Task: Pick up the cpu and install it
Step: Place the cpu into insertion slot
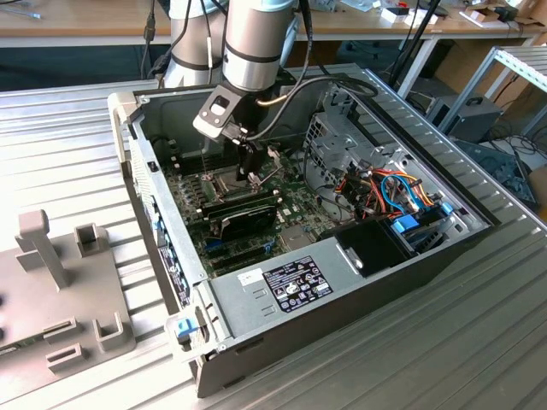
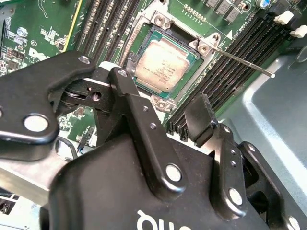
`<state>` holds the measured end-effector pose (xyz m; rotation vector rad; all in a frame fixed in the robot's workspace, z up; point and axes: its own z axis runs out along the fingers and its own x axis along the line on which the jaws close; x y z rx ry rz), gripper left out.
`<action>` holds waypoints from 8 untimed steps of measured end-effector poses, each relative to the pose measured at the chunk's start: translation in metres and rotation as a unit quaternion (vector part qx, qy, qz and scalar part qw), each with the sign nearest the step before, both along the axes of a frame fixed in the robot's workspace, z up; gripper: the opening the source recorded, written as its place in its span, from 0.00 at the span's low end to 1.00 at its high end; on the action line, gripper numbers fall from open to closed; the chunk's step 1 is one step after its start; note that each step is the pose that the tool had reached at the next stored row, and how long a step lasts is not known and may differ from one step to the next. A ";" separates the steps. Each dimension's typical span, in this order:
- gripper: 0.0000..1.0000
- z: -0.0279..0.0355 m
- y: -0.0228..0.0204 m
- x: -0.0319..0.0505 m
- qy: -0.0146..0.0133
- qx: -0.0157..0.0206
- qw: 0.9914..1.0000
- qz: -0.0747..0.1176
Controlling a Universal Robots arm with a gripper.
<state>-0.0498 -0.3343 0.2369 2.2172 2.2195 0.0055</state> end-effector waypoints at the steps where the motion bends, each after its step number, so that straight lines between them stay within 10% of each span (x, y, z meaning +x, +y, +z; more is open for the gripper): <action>1: 0.67 0.0000 0.0000 0.0000 0.000 0.000 1.000 0.000; 8: 0.41 0.0000 0.0000 0.0000 0.000 0.000 1.000 0.000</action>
